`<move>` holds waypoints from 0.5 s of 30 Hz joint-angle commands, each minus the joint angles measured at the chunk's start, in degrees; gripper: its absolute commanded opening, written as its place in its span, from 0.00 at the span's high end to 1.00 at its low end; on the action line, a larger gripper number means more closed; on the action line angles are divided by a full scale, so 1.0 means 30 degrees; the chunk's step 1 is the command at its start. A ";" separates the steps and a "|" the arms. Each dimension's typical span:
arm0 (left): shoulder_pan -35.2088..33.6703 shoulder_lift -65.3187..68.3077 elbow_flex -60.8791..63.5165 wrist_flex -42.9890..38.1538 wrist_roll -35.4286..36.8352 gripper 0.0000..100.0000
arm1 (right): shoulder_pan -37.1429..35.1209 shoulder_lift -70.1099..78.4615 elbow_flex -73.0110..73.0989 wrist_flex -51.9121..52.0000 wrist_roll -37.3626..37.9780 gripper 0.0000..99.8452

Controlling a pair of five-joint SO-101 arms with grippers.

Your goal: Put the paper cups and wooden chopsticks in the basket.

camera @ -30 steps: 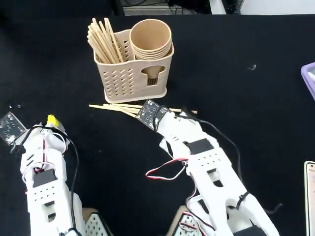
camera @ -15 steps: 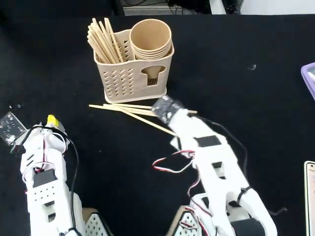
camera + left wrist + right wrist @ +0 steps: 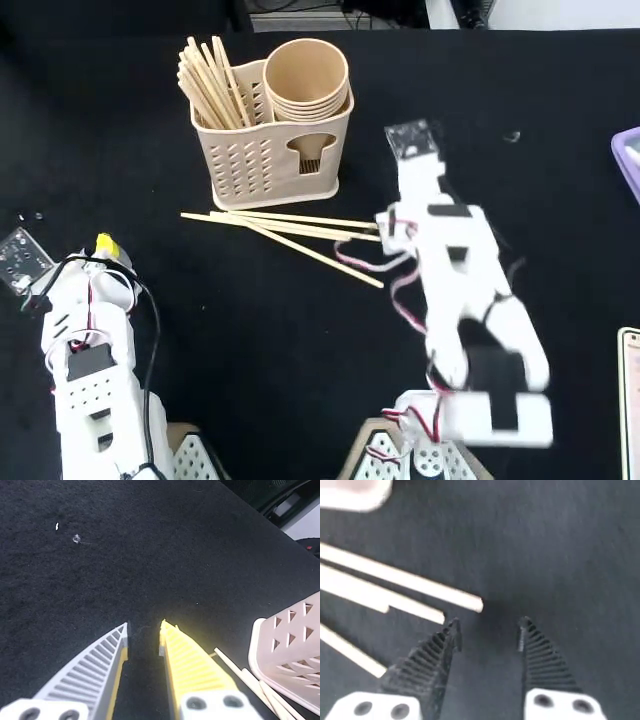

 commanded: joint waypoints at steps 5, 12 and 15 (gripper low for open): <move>-0.0015 -0.0264 -0.0190 -0.0527 0.0000 0.88 | -0.0527 0.2740 -0.5201 0.0234 -0.4308 0.87; -0.0015 -0.0264 -0.0190 -0.0527 0.0000 0.88 | -0.1172 0.5729 -0.7194 0.0410 -0.4982 0.91; -0.0015 -0.0264 -0.0190 -0.0527 0.0000 0.88 | -0.1231 0.6462 -0.7311 0.0440 -0.4982 0.91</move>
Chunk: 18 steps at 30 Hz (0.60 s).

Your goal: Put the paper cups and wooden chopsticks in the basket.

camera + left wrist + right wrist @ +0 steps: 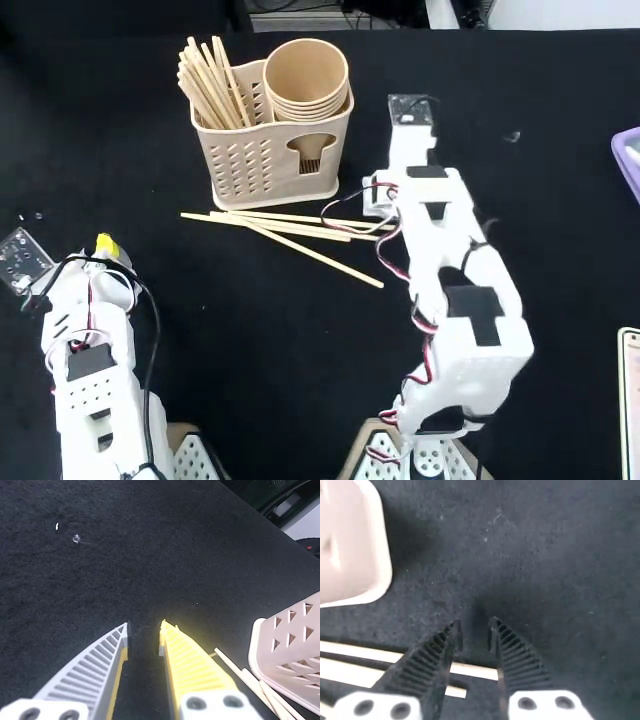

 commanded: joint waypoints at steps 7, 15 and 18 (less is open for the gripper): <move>-0.0015 -0.0264 -0.0220 -0.0527 0.0000 0.88 | -0.0879 0.0220 -0.1099 0.2960 -0.0059 0.91; -0.0044 -0.0264 -0.0220 -0.0527 0.0000 0.88 | -0.2608 0.0220 -0.0982 0.5392 0.0703 0.91; -0.0044 -0.0264 -0.0220 -0.0527 0.0000 0.88 | -0.2989 -0.0132 0.0073 0.5187 0.0791 0.91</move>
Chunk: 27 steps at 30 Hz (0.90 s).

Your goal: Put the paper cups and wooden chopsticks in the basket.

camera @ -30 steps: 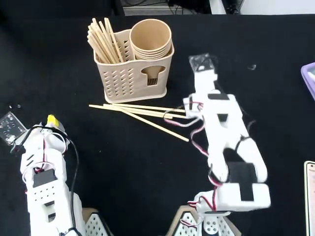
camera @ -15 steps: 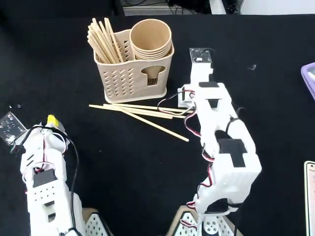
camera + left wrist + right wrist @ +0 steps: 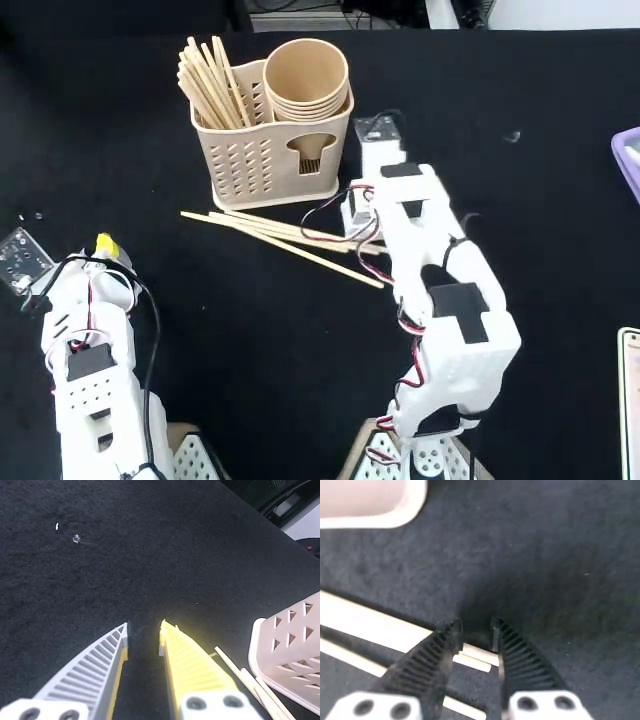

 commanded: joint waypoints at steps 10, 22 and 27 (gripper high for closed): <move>-0.0044 -0.0264 -0.0249 -0.0527 0.0000 0.88 | -0.1582 -0.8337 0.9158 -0.3311 0.1260 0.91; -0.0044 -0.0264 -0.0249 -0.0527 0.0000 0.88 | -0.1993 -1.2762 1.0945 -0.3136 0.2403 0.91; -0.0044 -0.0264 -0.0249 -0.0527 0.0000 0.88 | -0.5011 -1.3319 1.0799 -0.1788 0.5480 0.84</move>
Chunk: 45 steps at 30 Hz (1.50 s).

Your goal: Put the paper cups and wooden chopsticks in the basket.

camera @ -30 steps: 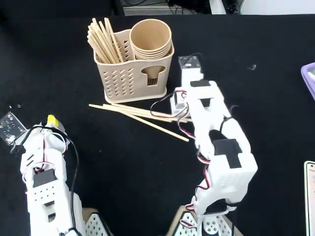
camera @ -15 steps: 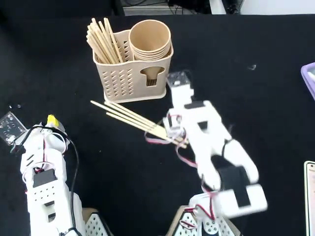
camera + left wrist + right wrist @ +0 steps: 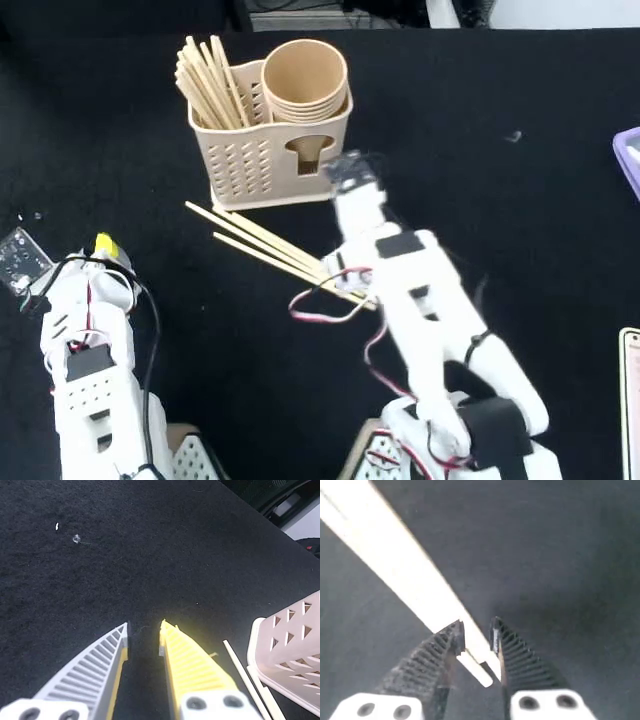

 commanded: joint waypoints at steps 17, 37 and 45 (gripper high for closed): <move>-0.0073 -0.0264 -0.0249 -0.0527 0.0000 0.88 | -0.4044 0.2652 0.0571 -0.2344 0.5509 0.91; -0.0044 -0.0264 -0.0249 -0.0527 0.0000 0.88 | -0.4220 -0.7077 0.6520 -0.0674 0.5509 0.99; -0.0044 -0.0264 -0.0249 -0.0527 0.0000 0.88 | -0.5773 -0.5641 0.4381 -0.2139 0.3810 0.95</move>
